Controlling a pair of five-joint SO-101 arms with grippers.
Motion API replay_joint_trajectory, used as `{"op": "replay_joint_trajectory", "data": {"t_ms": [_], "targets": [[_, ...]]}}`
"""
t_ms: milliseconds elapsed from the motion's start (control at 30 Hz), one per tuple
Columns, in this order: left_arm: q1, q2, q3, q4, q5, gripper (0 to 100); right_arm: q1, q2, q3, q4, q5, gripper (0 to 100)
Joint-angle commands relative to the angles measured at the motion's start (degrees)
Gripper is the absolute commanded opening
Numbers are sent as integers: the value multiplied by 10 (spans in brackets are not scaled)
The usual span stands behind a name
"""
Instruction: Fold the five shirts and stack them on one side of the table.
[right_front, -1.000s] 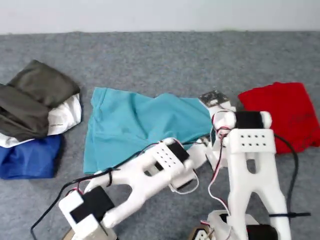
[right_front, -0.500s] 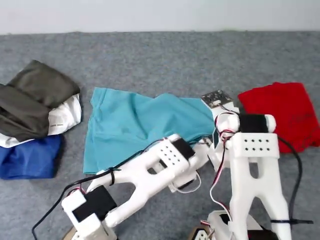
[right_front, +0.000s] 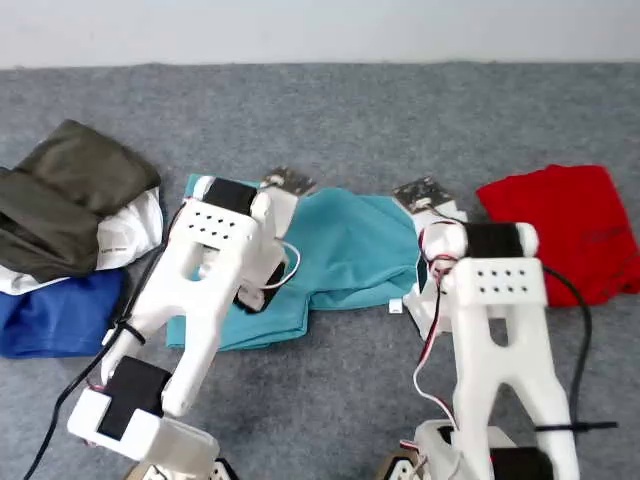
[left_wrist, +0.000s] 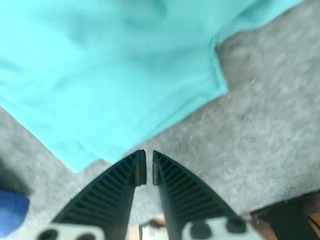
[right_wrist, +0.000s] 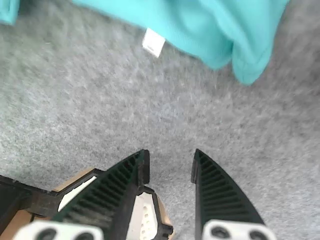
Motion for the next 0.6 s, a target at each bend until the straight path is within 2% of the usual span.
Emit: {"op": "replay_joint_trajectory", "data": {"t_ms": [0,267,400,567], "targets": [[-11,-28,25,13,2,32,-4,-10,-6,-3,4,155],[-31,-26,46,14,-1,32,15,-10,-19,-12,4,155],[-89,-26,46,14,-6,32,80,-10,-53,-16,2,155],[-161,-26,46,15,-57,33,133,-10,-70,-16,2,155]]}}
